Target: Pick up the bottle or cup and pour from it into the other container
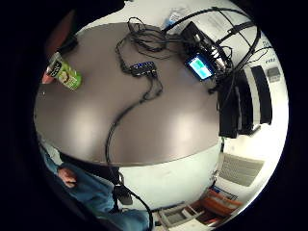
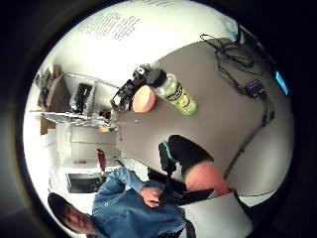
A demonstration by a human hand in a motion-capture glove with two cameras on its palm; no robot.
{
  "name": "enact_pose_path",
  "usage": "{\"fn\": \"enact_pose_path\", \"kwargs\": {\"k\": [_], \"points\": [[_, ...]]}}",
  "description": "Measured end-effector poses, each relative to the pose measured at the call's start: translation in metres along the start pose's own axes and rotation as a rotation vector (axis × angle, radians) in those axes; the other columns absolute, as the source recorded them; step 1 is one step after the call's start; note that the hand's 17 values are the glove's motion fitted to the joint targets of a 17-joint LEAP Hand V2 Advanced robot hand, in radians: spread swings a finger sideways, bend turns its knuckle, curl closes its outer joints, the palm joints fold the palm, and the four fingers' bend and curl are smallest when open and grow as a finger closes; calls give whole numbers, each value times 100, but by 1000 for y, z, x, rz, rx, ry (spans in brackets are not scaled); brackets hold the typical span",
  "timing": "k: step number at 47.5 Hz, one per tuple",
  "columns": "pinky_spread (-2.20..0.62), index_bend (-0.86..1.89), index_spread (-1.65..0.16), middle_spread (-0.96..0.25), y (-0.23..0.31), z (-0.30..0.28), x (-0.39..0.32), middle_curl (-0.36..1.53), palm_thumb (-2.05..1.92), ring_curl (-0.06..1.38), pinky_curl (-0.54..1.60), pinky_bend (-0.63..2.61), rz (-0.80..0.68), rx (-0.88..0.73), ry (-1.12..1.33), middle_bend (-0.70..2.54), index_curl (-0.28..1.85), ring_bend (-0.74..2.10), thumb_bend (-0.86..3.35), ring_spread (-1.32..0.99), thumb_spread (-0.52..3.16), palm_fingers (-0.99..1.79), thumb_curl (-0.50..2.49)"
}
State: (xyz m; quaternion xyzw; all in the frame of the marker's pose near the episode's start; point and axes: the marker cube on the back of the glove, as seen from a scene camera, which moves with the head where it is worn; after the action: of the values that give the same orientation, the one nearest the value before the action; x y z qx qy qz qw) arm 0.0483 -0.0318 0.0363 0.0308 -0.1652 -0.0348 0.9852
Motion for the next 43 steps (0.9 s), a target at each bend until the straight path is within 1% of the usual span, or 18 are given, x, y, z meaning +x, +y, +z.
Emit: {"fn": "enact_pose_path", "kwargs": {"k": [16, 32, 43], "points": [[25, 13, -29, 6, -20, 22, 6, 28, 49, 26, 31, 48, -16, -12, -72, 19, 19, 44, -3, 11, 97, 9, 32], [26, 12, -26, 9, -36, 46, -6, 30, 50, 27, 33, 50, -7, 66, -123, 20, 20, 45, -3, 12, 95, 7, 34], [27, 13, -23, 11, -41, 70, -19, 31, 50, 28, 34, 50, 6, 177, -209, 19, 19, 48, -3, 12, 94, 7, 34]]}}
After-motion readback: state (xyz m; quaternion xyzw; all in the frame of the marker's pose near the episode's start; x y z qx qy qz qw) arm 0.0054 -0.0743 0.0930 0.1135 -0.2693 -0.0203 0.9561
